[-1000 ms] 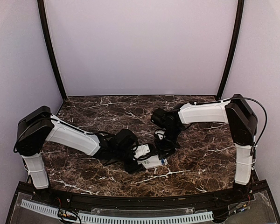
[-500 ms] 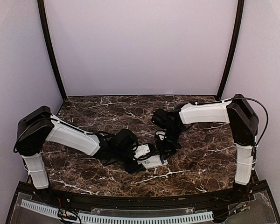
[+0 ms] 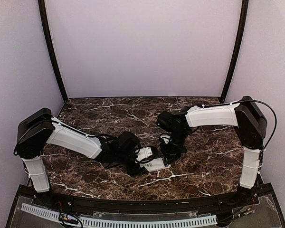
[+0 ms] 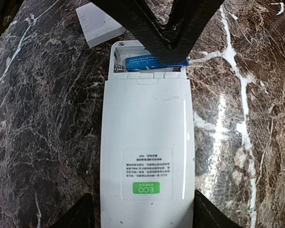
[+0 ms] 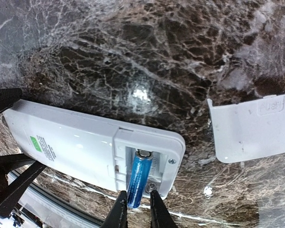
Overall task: Load the batteries into the remote control
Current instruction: Adjust the battery in the battery compartment.
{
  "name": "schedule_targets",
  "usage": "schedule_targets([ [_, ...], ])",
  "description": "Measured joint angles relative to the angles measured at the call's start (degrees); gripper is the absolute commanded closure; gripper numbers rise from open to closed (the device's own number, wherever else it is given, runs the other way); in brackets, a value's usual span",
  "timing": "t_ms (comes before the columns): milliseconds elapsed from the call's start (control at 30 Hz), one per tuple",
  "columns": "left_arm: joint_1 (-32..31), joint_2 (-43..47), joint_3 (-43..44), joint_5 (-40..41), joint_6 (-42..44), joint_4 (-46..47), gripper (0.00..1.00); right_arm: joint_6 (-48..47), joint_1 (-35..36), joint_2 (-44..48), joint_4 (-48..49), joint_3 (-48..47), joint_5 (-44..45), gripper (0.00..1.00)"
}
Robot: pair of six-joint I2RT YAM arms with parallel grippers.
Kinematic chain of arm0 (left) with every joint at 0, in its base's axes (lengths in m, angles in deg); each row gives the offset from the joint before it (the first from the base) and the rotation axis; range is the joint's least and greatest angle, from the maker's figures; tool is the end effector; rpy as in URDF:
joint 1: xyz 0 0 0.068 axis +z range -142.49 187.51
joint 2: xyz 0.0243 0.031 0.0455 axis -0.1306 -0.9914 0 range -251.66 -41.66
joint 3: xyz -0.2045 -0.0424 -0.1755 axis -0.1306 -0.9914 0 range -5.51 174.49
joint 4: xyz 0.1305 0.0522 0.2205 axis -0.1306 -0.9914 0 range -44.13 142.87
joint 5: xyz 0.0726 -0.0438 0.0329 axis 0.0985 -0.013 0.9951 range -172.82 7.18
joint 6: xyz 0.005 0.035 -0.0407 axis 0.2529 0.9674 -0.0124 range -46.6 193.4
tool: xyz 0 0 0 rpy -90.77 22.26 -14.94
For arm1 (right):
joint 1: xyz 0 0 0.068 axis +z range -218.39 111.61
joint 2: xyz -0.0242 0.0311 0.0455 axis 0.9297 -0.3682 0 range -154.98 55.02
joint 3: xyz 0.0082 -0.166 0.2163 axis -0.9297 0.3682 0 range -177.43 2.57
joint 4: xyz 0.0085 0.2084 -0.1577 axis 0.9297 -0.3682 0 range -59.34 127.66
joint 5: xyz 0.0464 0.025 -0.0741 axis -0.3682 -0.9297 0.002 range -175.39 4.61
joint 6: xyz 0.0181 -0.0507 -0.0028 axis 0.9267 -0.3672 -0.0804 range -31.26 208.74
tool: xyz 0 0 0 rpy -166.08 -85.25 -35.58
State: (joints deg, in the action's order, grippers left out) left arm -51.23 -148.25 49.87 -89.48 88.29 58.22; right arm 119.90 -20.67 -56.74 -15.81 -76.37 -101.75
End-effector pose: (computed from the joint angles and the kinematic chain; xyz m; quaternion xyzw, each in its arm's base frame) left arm 0.1895 -0.3200 0.1346 0.5719 0.7276 -0.1900 0.3279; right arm 0.2369 0.2756 0.1683 0.1471 -0.9783 -0.1301 0.0657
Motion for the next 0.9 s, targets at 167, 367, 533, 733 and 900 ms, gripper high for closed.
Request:
schedule_targets([
  [167, 0.02, 0.0, -0.02, 0.0, 0.04, 0.09, 0.32, 0.44, -0.17, 0.04, 0.81, 0.0, -0.35, 0.86],
  [367, 0.02, 0.0, -0.02, -0.04, 0.15, 0.13, 0.32, -0.61, -0.74, 2.19, 1.57, 0.5, -0.98, 0.85],
  [533, 0.13, 0.11, -0.55, -0.35, 0.28, 0.85, 0.32, -8.79, -0.85, 9.25, 5.14, 3.52, -1.33, 0.81],
  [733, 0.92, 0.24, -0.94, -2.36, 0.61, 1.07, 0.32, -29.57, -0.92, 27.43, 20.02, 15.15, -4.48, 0.77],
  [900, 1.09, 0.24, -0.94, -3.52, 1.03, 0.66, 0.32, -52.02, -0.9, 36.11, 30.34, 27.17, -9.62, 0.79],
])
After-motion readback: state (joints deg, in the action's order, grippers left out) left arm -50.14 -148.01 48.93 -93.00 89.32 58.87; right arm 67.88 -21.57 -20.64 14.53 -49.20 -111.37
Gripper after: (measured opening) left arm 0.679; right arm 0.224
